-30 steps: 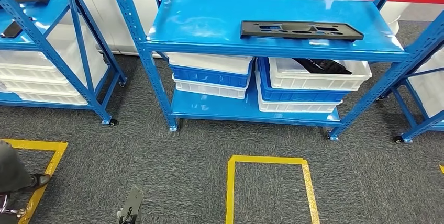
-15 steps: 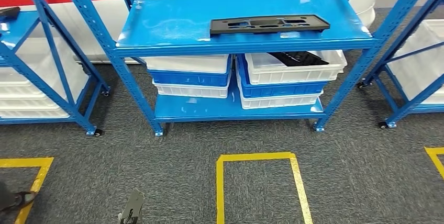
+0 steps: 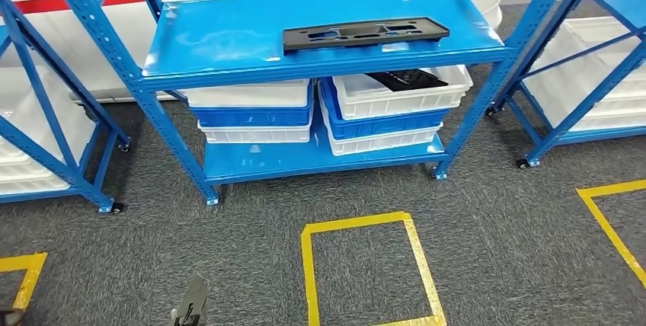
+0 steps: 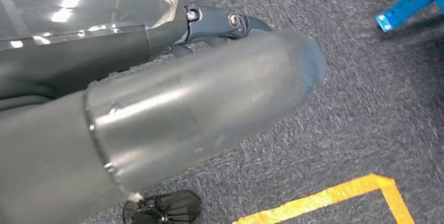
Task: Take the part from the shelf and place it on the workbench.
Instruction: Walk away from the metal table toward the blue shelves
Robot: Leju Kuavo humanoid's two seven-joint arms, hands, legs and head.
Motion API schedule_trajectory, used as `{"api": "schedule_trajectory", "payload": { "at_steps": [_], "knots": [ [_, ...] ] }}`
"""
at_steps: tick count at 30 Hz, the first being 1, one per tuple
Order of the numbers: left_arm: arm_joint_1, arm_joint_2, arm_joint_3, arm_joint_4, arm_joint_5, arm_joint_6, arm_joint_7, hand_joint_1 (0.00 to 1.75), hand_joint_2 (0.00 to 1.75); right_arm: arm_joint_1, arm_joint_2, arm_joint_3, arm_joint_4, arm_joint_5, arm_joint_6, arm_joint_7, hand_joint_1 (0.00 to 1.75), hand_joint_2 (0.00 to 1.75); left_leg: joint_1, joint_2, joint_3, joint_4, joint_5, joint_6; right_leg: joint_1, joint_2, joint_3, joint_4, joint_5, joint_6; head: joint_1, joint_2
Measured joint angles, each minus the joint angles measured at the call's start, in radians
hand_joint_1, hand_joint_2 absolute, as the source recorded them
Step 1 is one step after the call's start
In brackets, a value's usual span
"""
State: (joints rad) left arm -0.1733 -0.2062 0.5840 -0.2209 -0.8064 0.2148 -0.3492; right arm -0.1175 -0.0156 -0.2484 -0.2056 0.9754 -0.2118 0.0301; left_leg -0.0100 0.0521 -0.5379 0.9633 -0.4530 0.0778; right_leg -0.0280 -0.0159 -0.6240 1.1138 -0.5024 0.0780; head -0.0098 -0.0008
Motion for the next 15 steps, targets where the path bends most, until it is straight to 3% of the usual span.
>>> {"api": "schedule_trajectory", "payload": {
  "at_steps": [1,2,3,5,7,10,11,12,13,15],
  "knots": [
    [0.000,0.000,0.000,0.000,0.000,0.000,0.000,0.00,0.00,-0.002,-0.001,0.000,0.000,0.000,0.000,0.000,0.00,0.00,-0.002,0.007,-0.001,0.009,-0.007,-0.008,0.001,-0.016,0.035,-0.063,0.021,0.002,0.000,0.000],
    [0.000,0.000,0.000,0.000,0.000,0.000,0.000,0.00,0.00,-0.003,-0.001,0.000,0.000,0.000,0.000,0.000,0.00,0.00,-0.003,0.013,-0.003,0.019,-0.014,-0.017,0.001,-0.026,0.058,-0.104,0.034,-0.004,-0.001,0.000],
    [-0.001,0.000,0.000,0.000,0.000,0.000,0.000,0.00,0.00,-0.004,-0.001,-0.001,0.000,0.000,0.001,0.000,0.00,0.00,-0.005,0.019,-0.003,0.026,-0.020,-0.023,0.004,-0.030,0.065,-0.119,0.038,-0.014,-0.002,0.000],
    [-0.001,-0.002,-0.001,0.000,0.000,0.000,0.000,0.00,0.00,-0.004,-0.002,-0.003,-0.001,-0.001,0.006,0.000,0.00,0.00,-0.005,0.030,-0.003,0.031,-0.024,-0.032,0.005,-0.014,0.062,-0.116,0.042,-0.035,-0.004,0.000],
    [-0.001,-0.002,-0.001,0.000,0.000,0.001,0.000,0.00,0.00,-0.003,-0.001,-0.005,-0.001,-0.001,0.011,0.000,0.00,0.00,0.002,0.011,-0.012,0.054,-0.046,-0.044,-0.003,0.001,0.061,-0.118,0.047,-0.049,-0.005,0.000],
    [0.000,-0.002,-0.001,0.000,0.000,0.001,0.000,0.00,0.00,-0.005,-0.002,-0.006,-0.001,-0.001,0.014,-0.002,0.00,0.00,0.014,-0.040,-0.079,0.214,-0.147,-0.064,-0.009,0.022,0.056,-0.119,0.053,-0.062,-0.007,0.000],
    [0.001,-0.001,-0.001,0.000,0.000,0.001,0.001,0.00,0.00,-0.005,-0.002,-0.007,-0.001,-0.001,0.015,-0.003,0.00,0.00,0.018,-0.045,-0.105,0.273,-0.172,-0.068,-0.009,0.030,0.055,-0.119,0.053,-0.063,-0.007,0.000],
    [0.001,-0.001,-0.001,0.000,0.000,0.001,0.001,0.00,0.00,-0.004,-0.002,-0.007,-0.001,-0.002,0.016,-0.003,0.00,0.00,0.022,-0.046,-0.121,0.309,-0.180,-0.072,-0.009,0.039,0.053,-0.119,0.054,-0.063,-0.007,0.000],
    [0.002,-0.001,-0.001,0.000,0.000,0.001,0.001,0.00,0.00,-0.003,-0.002,-0.008,-0.001,-0.003,0.017,-0.003,0.00,0.44,0.025,-0.046,-0.121,0.309,-0.168,-0.074,-0.010,0.048,0.053,-0.119,0.054,-0.063,-0.007,0.000],
    [0.001,-0.001,-0.001,0.000,0.000,0.001,0.001,0.00,0.00,-0.003,-0.001,-0.011,-0.001,-0.005,0.018,-0.003,0.00,1.31,0.034,-0.057,-0.071,0.210,-0.101,-0.076,-0.012,0.066,0.054,-0.118,0.055,-0.061,-0.007,0.000]
  ]
}}
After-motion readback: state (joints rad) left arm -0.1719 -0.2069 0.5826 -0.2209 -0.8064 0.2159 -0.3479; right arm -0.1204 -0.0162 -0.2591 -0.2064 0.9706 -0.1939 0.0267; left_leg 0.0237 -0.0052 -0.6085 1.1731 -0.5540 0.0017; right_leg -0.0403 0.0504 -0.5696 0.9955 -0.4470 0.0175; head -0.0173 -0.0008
